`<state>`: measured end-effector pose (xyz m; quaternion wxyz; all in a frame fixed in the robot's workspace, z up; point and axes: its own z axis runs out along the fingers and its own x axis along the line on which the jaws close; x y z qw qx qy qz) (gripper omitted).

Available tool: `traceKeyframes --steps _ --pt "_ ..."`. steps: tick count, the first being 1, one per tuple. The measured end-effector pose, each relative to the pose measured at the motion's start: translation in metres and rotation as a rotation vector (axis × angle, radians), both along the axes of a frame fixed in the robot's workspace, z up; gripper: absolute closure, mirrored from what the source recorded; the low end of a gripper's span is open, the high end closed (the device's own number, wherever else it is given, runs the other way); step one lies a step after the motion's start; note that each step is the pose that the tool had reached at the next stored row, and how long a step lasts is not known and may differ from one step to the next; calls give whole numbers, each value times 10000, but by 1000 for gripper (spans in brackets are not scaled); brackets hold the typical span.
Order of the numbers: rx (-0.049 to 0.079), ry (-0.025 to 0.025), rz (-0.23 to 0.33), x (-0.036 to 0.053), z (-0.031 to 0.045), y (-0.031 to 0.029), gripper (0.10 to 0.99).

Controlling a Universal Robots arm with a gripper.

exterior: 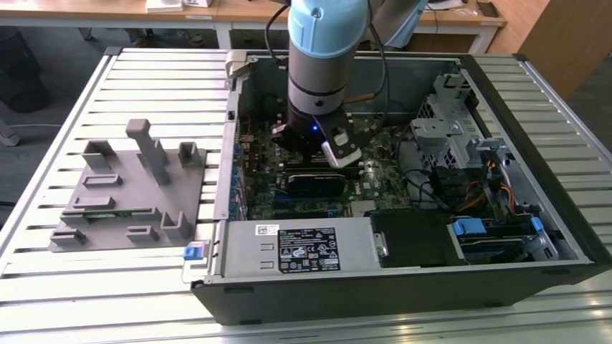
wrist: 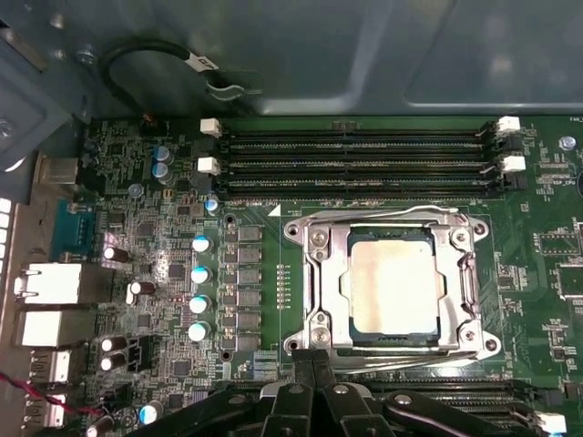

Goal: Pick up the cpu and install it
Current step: 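Install the second cpu locking lever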

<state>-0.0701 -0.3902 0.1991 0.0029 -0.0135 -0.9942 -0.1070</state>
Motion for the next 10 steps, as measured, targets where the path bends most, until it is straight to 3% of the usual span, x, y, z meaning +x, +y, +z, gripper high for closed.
traceKeyframes --steps 10 --pt "190 1 2 -12 -27 0 980"
